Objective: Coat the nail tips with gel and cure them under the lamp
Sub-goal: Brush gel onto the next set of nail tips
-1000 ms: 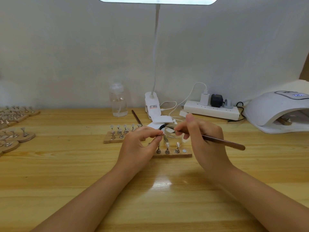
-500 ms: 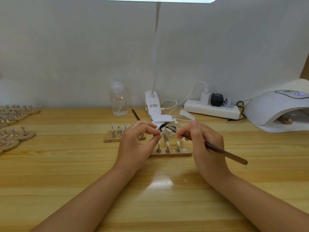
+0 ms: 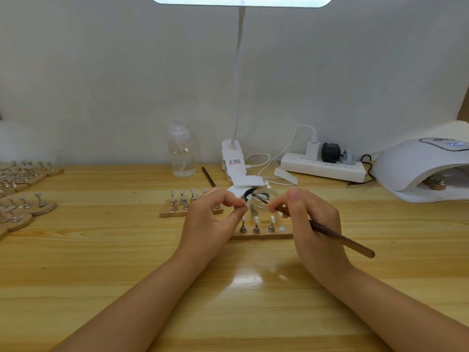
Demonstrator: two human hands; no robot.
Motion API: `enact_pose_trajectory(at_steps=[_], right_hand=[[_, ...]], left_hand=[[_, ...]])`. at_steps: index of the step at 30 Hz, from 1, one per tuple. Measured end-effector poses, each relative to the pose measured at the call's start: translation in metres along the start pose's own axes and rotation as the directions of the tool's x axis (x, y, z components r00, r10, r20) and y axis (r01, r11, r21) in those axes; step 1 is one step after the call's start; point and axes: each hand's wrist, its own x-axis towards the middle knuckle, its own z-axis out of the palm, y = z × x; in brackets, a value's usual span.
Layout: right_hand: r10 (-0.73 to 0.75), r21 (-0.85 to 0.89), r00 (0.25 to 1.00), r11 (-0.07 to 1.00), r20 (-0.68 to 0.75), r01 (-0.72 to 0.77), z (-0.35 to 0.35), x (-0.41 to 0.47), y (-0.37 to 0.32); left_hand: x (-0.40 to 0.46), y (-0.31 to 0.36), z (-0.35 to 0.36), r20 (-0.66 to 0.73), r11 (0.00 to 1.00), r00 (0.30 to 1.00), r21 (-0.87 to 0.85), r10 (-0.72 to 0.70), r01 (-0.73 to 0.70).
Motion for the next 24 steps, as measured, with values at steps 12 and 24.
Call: enact_pose_trajectory(at_steps=[12,24], right_hand=[[0.142,0.062,0.989,0.988,0.029,-0.143,0.0023,-0.0005,0.0],[0.135,0.156,0.99,0.978,0.027,-0.138,0.003,-0.0029,-0.0025]], left_hand=[[0.0001,-0.0018,0.0005,-0.007,1.0,1.0,0.002,-0.001,0.001],[0.0005,-0.0027,0.0011,-0.007,1.0,1.0,-0.009,-0.019,0.019]])
